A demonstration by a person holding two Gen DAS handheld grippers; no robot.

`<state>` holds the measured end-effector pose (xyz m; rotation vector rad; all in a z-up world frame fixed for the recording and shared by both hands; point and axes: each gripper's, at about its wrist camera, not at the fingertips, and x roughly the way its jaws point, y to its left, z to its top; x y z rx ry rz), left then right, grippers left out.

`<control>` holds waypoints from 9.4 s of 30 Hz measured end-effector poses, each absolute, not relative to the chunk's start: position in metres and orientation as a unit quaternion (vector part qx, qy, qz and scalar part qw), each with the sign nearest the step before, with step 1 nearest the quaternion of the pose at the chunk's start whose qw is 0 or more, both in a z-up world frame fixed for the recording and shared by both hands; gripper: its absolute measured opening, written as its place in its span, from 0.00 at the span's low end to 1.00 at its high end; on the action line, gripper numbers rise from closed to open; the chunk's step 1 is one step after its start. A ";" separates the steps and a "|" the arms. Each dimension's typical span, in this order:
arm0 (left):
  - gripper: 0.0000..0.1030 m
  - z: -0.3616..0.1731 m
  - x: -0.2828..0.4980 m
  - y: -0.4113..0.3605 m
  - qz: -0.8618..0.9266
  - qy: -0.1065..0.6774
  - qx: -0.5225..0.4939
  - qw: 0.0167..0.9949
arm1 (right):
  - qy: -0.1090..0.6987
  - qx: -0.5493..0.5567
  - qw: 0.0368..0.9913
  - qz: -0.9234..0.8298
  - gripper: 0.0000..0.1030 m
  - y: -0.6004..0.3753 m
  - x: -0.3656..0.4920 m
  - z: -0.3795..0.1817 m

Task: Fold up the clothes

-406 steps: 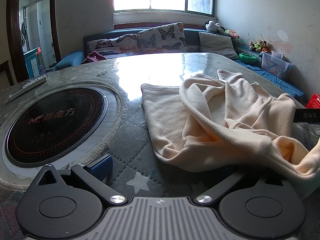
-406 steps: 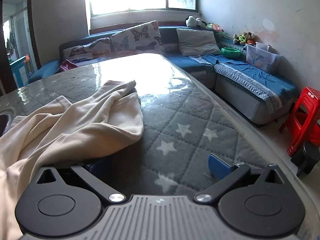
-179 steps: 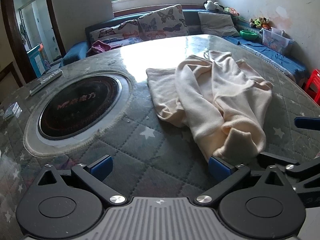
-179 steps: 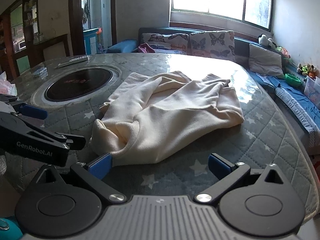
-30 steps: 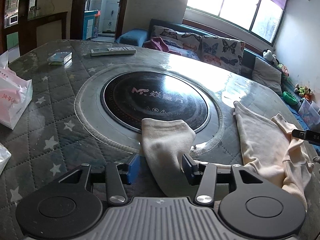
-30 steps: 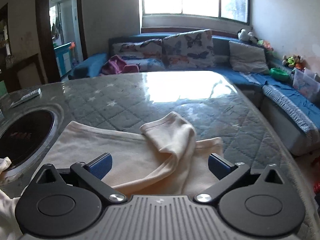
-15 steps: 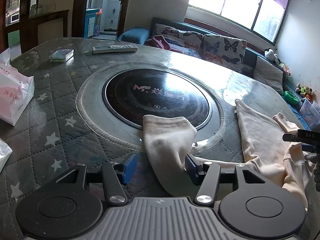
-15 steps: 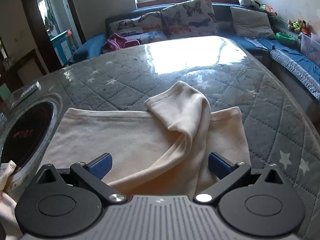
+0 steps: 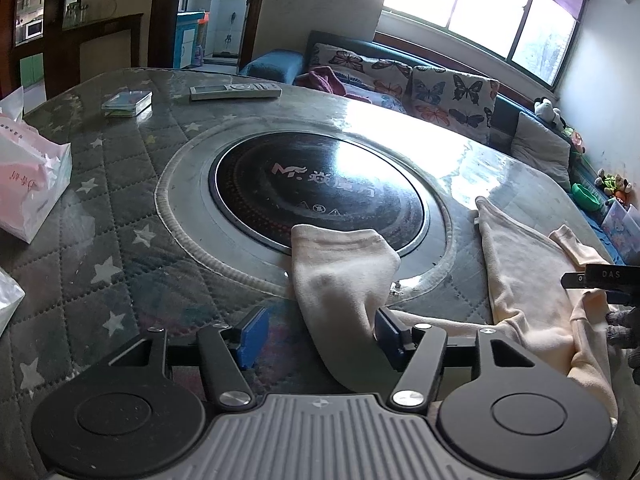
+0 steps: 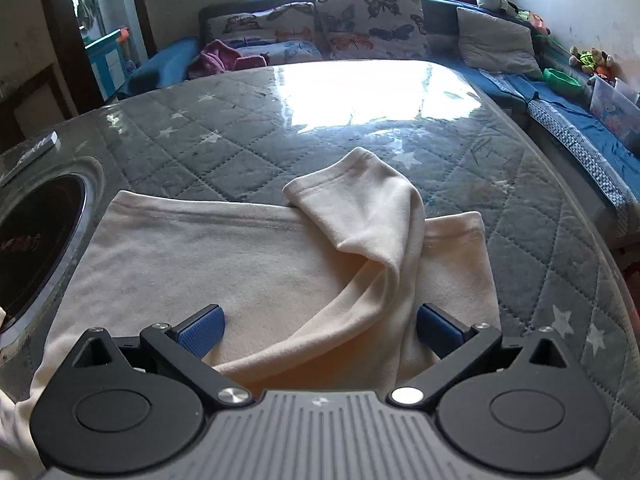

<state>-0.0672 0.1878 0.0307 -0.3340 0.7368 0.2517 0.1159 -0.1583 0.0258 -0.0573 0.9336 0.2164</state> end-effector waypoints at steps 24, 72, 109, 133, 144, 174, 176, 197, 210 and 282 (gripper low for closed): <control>0.66 0.032 -0.074 0.191 0.133 0.355 -0.172 0.909 | 0.442 -0.020 0.891 0.102 0.54 -0.168 0.112 0.038; 0.68 0.045 -0.017 0.061 -0.074 0.361 -0.057 0.928 | 0.356 0.038 0.933 -0.047 0.36 -0.320 -0.052 0.053; 0.70 0.017 -0.044 -0.084 -0.326 0.385 0.080 0.860 | 0.359 -0.046 0.928 -0.094 0.46 -0.334 -0.003 0.024; 0.68 0.018 -0.032 -0.089 -0.362 0.388 0.068 0.845 | 0.360 -0.016 0.917 -0.169 0.48 -0.373 -0.039 0.020; 0.68 0.035 0.025 -0.013 -0.224 0.363 0.008 0.904 | 0.365 0.013 0.929 -0.066 0.48 -0.353 -0.026 0.038; 0.25 0.014 0.148 0.074 -0.065 0.364 0.010 0.929 | 0.431 -0.032 0.894 0.115 0.04 -0.247 0.133 0.038; 0.12 0.013 0.149 0.076 -0.064 0.359 0.016 0.931 | 0.428 -0.038 0.896 0.115 0.04 -0.243 0.136 0.038; 0.13 0.018 0.184 0.095 -0.023 0.352 0.047 0.935 | 0.402 -0.095 0.900 0.136 0.15 -0.201 0.170 0.040; 0.32 0.024 0.125 0.039 -0.119 0.355 0.051 0.926 | 0.402 -0.122 0.874 0.244 0.26 -0.178 0.052 0.054; 0.44 0.028 -0.006 -0.057 -0.296 0.320 0.085 0.896 | 0.364 0.078 0.922 -0.108 0.31 -0.395 -0.065 0.035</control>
